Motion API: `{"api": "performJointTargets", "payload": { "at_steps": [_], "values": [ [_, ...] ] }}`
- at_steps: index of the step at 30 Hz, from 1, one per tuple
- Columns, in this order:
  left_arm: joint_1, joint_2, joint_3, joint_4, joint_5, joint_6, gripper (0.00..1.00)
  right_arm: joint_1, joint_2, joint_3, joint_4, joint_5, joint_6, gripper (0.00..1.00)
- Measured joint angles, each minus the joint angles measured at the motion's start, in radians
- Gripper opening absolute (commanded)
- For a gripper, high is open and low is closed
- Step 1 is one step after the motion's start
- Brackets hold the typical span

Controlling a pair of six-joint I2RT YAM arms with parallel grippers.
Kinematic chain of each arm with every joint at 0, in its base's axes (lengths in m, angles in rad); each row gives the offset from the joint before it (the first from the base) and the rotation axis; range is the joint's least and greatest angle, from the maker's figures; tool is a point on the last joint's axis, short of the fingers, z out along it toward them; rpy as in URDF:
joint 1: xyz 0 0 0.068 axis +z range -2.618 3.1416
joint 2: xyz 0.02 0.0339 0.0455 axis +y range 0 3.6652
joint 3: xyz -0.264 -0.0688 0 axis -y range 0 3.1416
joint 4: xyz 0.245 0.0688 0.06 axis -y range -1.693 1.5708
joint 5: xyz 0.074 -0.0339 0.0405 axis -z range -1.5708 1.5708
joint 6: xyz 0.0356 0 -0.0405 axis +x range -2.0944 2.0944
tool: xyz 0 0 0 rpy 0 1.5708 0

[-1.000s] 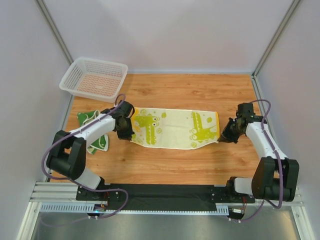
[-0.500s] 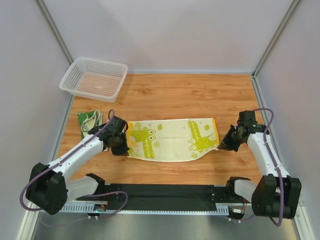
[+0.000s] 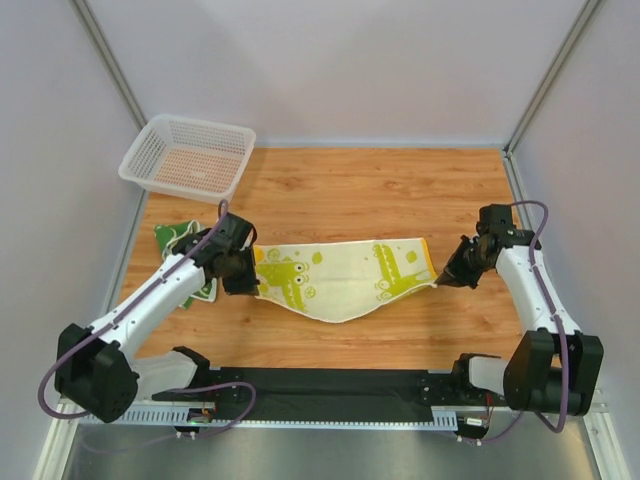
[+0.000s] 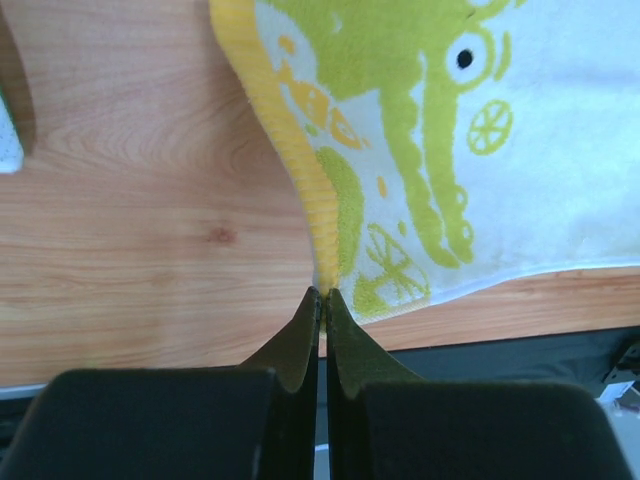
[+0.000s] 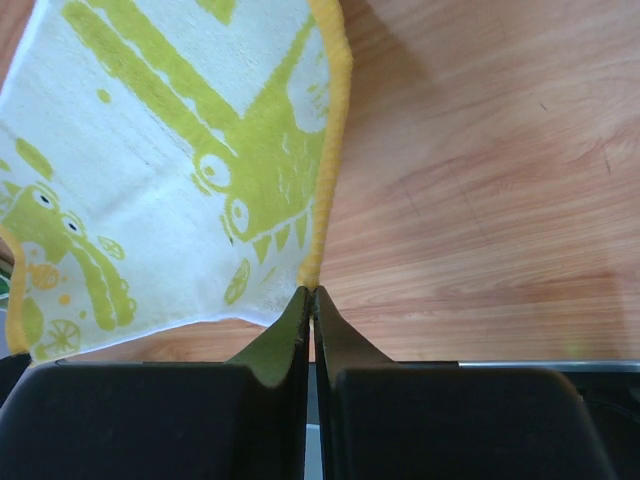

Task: Roll the towels
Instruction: Fold the towel

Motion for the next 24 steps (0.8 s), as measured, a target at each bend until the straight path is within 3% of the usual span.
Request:
{"api": "performJointTargets", "payload": {
  "at_steps": [6,24],
  "values": [
    [0.010,0.107,0.135,-0.026,-0.025,0.035,0.00,0.000,0.097,0.113,-0.008,0.002,-0.006,0.00],
    [0.154,0.414,0.346,-0.053,-0.026,0.113,0.00,0.000,0.410,0.383,-0.008,0.008,-0.014,0.00]
  ]
}}
